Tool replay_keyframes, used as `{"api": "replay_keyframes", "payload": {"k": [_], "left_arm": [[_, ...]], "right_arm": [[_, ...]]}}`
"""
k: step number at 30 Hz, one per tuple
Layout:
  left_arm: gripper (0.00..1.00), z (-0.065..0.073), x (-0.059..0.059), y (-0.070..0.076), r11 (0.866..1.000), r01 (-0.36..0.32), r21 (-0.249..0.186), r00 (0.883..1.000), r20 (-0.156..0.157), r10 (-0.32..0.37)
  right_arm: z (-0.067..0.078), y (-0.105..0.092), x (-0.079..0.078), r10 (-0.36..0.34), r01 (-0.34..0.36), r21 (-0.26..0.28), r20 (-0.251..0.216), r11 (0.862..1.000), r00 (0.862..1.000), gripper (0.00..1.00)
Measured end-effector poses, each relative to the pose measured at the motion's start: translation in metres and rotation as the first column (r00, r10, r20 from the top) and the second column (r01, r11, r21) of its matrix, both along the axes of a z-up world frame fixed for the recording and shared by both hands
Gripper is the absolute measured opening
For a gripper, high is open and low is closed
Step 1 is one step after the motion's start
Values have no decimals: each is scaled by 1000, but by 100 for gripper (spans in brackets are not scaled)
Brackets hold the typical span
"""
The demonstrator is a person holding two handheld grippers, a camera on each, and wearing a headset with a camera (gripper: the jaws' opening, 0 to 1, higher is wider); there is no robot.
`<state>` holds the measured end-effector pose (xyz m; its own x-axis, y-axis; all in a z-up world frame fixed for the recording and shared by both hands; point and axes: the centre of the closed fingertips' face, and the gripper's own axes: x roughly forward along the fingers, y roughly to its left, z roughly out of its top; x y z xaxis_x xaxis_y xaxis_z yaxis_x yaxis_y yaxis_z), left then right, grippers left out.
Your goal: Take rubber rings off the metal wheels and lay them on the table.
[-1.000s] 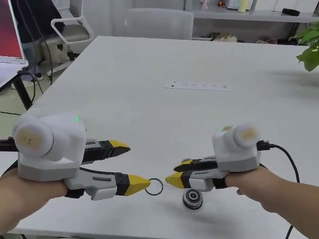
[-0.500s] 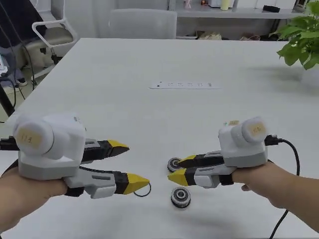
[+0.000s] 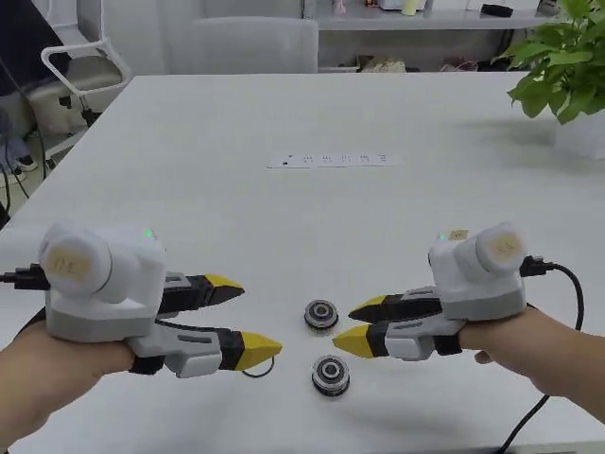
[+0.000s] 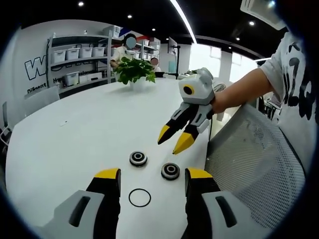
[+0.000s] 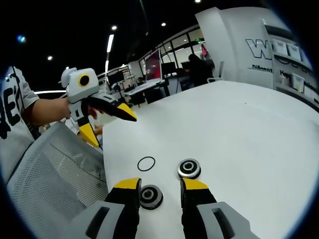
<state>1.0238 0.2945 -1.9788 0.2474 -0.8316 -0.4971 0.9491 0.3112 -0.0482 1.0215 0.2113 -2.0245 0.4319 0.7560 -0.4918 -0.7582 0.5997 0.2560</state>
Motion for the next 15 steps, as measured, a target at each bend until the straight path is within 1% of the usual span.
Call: {"api": "replay_keyframes", "payload": {"k": [6,10,15], "left_arm": [[49,-8,0,-7,1000,21,21,1000,-9,-21],[48,-11,-1,-13,999,40,25,999,-19,-39],[47,-16,-1,-21,997,67,33,998,-19,-67]], "right_arm": [[-3,-4,-2,8,-8,1,0,1000,1000,30],[-6,-4,-4,27,-27,-13,11,1000,1000,31],[-10,-3,-8,62,-61,-30,22,998,998,32]]}}
